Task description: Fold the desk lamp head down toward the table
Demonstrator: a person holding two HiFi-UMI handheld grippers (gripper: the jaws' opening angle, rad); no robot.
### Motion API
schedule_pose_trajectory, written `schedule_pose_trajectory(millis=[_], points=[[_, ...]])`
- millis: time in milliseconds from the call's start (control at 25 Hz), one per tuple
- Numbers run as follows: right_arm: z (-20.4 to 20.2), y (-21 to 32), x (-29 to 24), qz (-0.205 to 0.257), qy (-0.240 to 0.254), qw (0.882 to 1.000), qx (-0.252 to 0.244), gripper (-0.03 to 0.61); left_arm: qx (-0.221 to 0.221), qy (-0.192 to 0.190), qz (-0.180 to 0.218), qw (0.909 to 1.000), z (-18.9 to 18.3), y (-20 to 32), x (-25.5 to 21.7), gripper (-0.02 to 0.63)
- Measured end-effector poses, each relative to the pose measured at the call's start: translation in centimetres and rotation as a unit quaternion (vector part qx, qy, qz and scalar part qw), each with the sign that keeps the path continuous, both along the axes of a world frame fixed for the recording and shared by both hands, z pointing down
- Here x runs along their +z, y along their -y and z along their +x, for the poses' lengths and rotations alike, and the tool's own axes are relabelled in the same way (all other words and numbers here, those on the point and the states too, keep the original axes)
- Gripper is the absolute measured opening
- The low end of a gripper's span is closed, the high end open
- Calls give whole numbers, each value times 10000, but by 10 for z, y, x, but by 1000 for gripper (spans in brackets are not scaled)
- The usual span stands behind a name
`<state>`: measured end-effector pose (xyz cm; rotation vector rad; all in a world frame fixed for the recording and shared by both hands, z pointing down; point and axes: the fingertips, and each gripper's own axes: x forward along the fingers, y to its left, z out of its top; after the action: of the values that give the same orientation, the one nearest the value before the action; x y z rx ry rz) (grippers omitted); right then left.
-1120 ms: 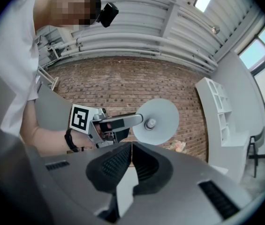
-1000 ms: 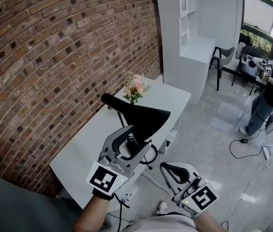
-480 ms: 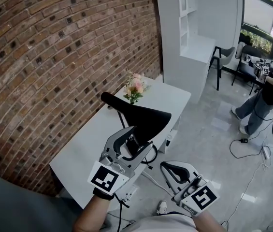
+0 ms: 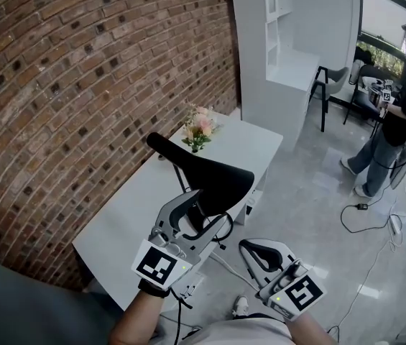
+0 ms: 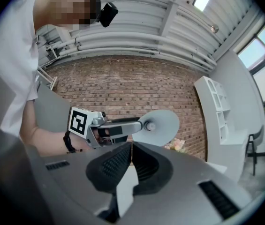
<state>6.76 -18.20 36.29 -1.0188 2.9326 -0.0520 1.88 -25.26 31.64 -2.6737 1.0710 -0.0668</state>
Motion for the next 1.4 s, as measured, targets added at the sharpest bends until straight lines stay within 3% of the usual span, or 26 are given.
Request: schedule_pose_trajectory(millis=[360, 1400], points=[[0, -2, 7, -29, -3, 10000, -26, 18, 13, 190, -167, 9997, 2, -2, 24, 255], [-4, 2, 7, -72, -7, 9999, -139, 18, -97, 161, -721, 9972, -4, 4, 64, 269]])
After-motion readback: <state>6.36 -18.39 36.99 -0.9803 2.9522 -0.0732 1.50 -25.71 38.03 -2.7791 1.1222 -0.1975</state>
